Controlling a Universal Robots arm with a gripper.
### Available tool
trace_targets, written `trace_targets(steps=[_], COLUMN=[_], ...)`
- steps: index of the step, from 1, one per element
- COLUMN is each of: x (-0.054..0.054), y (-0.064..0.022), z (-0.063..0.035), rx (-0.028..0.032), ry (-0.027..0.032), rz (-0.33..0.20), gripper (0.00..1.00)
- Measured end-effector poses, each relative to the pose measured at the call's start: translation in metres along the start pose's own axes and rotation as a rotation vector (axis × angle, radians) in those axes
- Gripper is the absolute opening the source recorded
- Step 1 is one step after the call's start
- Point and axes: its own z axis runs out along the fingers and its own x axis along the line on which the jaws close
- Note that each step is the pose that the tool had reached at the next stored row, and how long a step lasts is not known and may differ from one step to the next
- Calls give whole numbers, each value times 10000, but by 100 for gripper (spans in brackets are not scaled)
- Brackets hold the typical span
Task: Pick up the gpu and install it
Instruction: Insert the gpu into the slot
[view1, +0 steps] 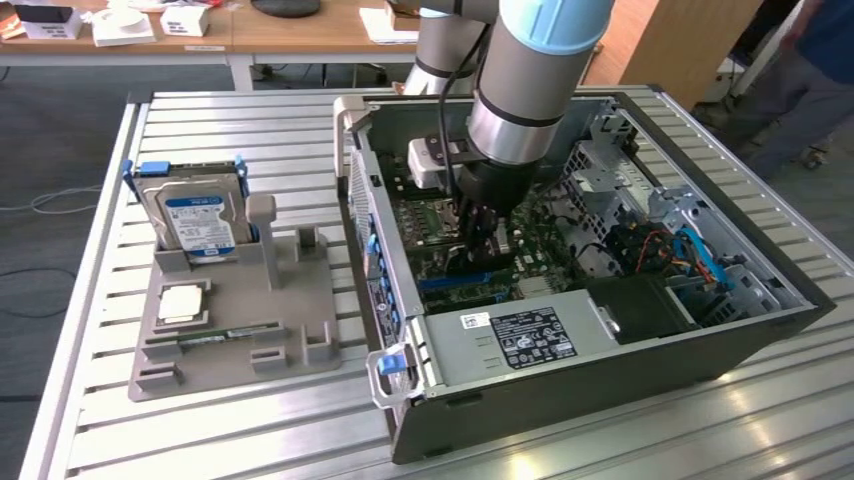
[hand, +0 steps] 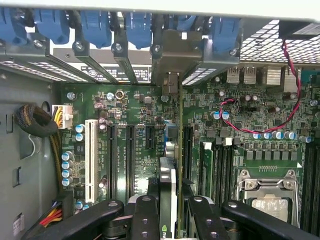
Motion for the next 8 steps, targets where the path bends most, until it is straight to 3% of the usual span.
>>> trace_targets(steps=[8], x=[1], y=[0], z=[0], rx=[1], ry=[0], rz=[26], gripper=[27])
